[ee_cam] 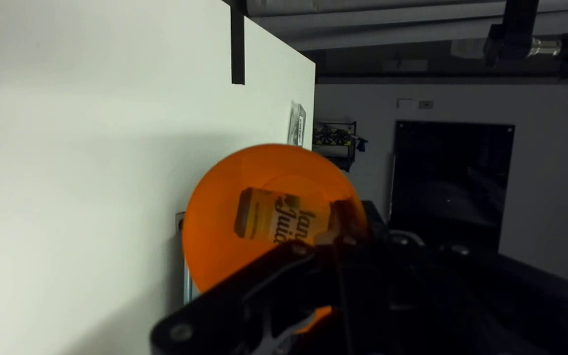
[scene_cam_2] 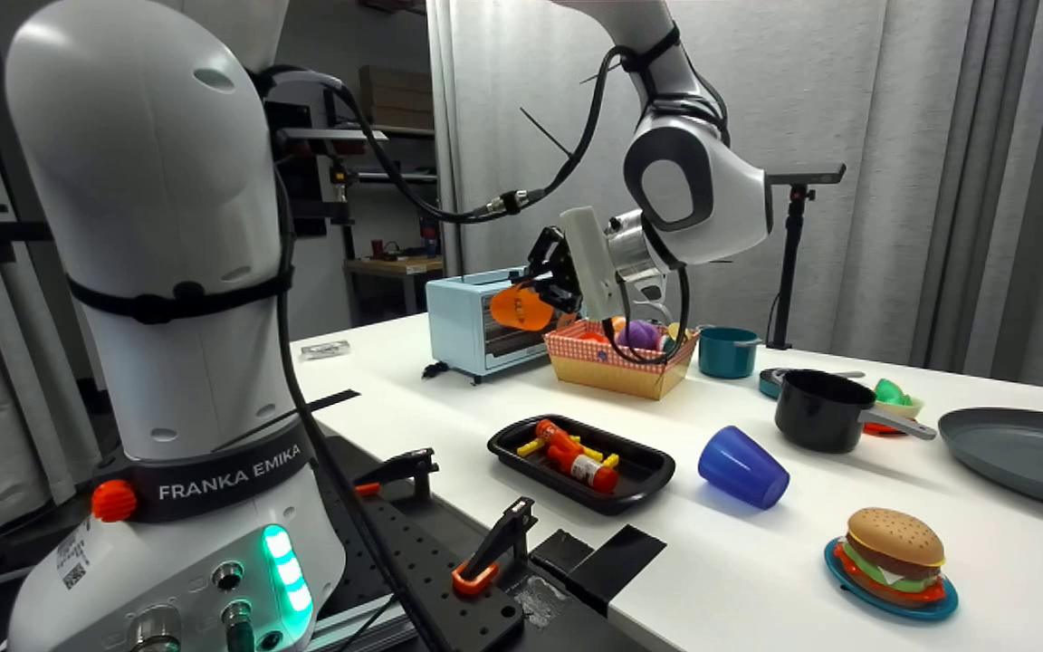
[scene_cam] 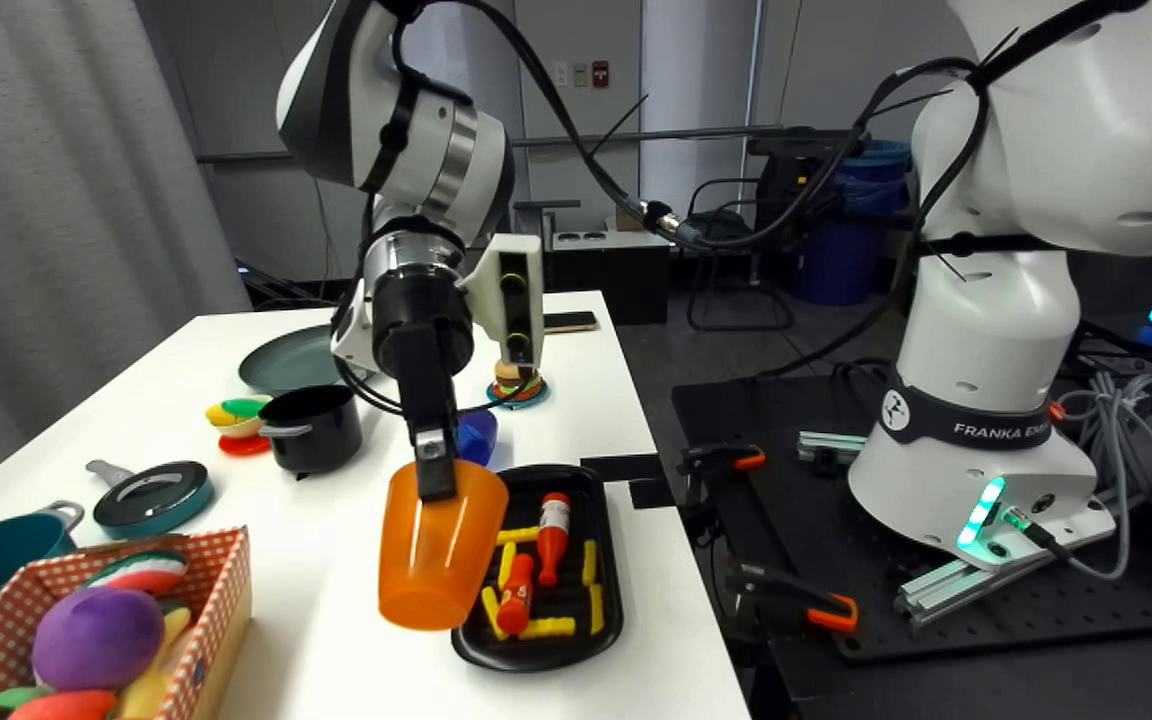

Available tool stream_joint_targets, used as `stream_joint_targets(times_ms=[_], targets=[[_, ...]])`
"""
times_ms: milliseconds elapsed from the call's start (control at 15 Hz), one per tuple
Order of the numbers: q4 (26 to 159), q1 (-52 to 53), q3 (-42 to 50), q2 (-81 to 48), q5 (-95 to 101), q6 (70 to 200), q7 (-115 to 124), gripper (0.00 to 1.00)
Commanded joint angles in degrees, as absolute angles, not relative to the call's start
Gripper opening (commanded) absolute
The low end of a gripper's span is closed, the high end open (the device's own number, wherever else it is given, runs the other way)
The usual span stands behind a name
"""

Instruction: Pour the content of the orange cup onto the black tray

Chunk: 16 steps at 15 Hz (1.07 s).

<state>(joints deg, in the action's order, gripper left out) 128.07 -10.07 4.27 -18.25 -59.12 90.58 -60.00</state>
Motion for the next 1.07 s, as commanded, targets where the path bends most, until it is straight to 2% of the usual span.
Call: stream_joint_targets(times_ms=[0, 1000], targets=[[124.2, -11.7, 5.0, -22.2, -60.8, 84.5, -64.3, 0.01], [120.8, -15.4, 7.0, -26.8, -64.0, 70.7, -78.6, 0.01]])
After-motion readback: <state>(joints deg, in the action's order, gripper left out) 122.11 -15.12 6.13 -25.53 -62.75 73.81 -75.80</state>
